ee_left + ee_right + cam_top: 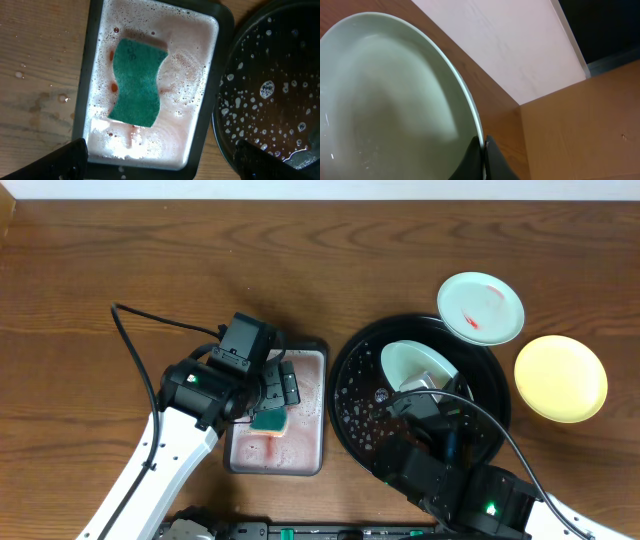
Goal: Clean dirty plates on tray and stack at the side
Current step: 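Tilt the pale green plate upright with the right gripper, then carry the plate right and stack it on the yellow plate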
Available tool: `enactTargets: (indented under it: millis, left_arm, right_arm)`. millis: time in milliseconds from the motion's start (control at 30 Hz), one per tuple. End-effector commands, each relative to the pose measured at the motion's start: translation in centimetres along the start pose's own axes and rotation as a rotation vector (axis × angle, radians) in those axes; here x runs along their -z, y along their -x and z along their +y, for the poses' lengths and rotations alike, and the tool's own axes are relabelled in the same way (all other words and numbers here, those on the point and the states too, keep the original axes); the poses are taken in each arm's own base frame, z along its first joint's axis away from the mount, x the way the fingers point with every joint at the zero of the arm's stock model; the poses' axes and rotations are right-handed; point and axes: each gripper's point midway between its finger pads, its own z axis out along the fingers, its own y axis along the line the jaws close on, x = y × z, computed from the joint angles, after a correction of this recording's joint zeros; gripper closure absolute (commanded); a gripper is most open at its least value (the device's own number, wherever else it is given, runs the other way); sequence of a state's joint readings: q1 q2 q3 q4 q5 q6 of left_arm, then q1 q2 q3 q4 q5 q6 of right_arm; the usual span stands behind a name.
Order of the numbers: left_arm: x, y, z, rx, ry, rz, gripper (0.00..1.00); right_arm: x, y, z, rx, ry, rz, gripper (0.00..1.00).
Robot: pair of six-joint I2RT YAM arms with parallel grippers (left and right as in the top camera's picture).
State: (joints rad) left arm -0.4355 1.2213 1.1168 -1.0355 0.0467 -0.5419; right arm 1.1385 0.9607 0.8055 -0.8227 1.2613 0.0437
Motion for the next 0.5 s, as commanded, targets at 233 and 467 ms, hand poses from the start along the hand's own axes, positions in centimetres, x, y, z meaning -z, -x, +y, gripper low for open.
enactTargets:
  millis: [233, 467]
  left_arm:
    - [0.2, 0.2, 0.1, -0.006, 0.003, -0.007, 0.07]
    - [0.2, 0.2, 0.1, -0.006, 0.003, -0.007, 0.06]
  right_arm:
    - [-4.7, -6.4, 1.4, -0.534, 0.208, 0.384, 0.99]
    - [-6.9, -8.8, 1.2, -0.968, 0.595, 0.551, 0.99]
